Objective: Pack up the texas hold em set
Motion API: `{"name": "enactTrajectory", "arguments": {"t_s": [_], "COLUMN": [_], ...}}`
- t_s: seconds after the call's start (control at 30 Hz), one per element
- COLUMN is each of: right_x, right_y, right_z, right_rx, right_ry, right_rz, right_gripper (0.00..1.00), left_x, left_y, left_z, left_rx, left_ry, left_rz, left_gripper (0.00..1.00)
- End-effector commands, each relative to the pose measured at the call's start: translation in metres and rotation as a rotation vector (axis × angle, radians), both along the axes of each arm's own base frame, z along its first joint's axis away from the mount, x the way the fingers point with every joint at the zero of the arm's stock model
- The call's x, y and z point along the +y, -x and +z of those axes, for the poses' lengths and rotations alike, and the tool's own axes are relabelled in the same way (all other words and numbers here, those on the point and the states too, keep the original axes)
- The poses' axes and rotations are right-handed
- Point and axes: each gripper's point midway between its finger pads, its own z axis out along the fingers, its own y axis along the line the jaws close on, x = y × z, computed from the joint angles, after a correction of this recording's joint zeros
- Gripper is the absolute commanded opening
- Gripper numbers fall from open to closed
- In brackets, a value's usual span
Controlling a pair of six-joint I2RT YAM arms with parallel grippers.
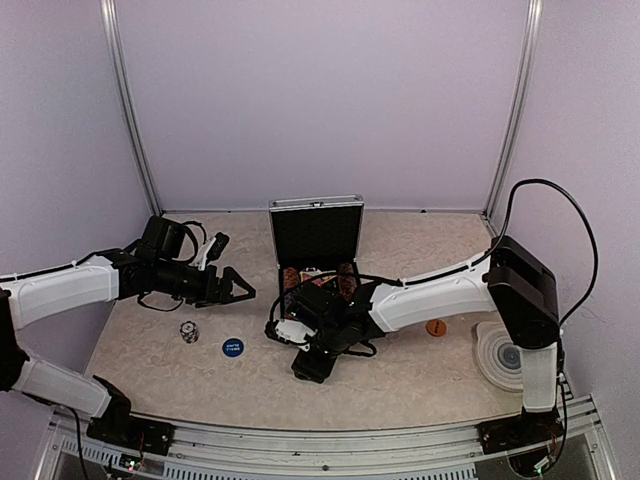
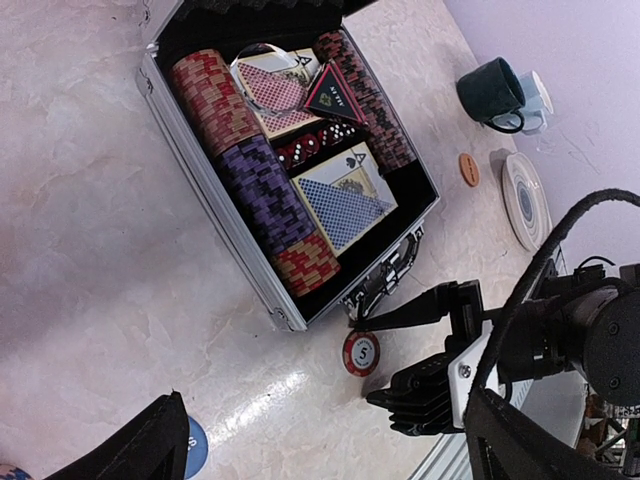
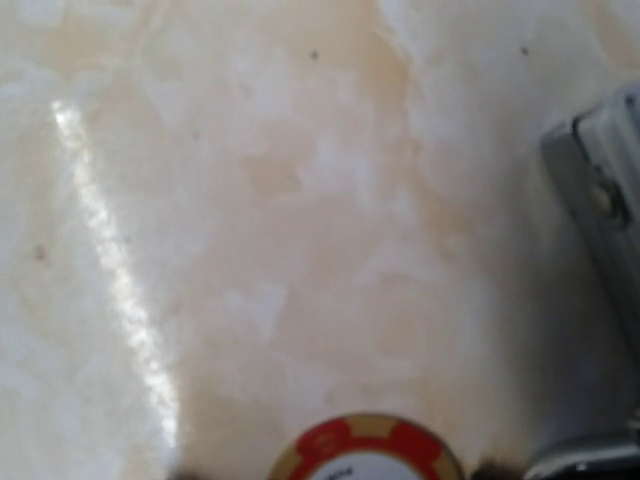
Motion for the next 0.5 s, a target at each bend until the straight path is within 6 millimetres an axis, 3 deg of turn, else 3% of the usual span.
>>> {"name": "enactTrajectory", "arguments": {"t_s": [0.0, 0.27, 0.47], "right_x": [-0.01, -0.011, -0.011], "right_y": [0.007, 0.011, 0.008], "right_z": [-0.032, -0.032, -0.018], "right_rx": [0.065, 0.079, 0.055], "right_ry": [0.065, 0.066, 0.044], "right_rz": [0.009, 0.017, 0.012], "right_gripper": [0.61, 0.43, 0.38], "left_x": [0.0, -0.001, 0.0], "left_y": [-0.003, -0.003, -0.001], "left_z": [-0.001, 0.0, -0.002], "left_rx": [-0.015, -0.016, -0.013], "left_ry": [0.004, 0.007, 0.004], "left_rz": [0.009, 0.009, 0.01], "left_gripper": [0.95, 0.95, 0.95]}}
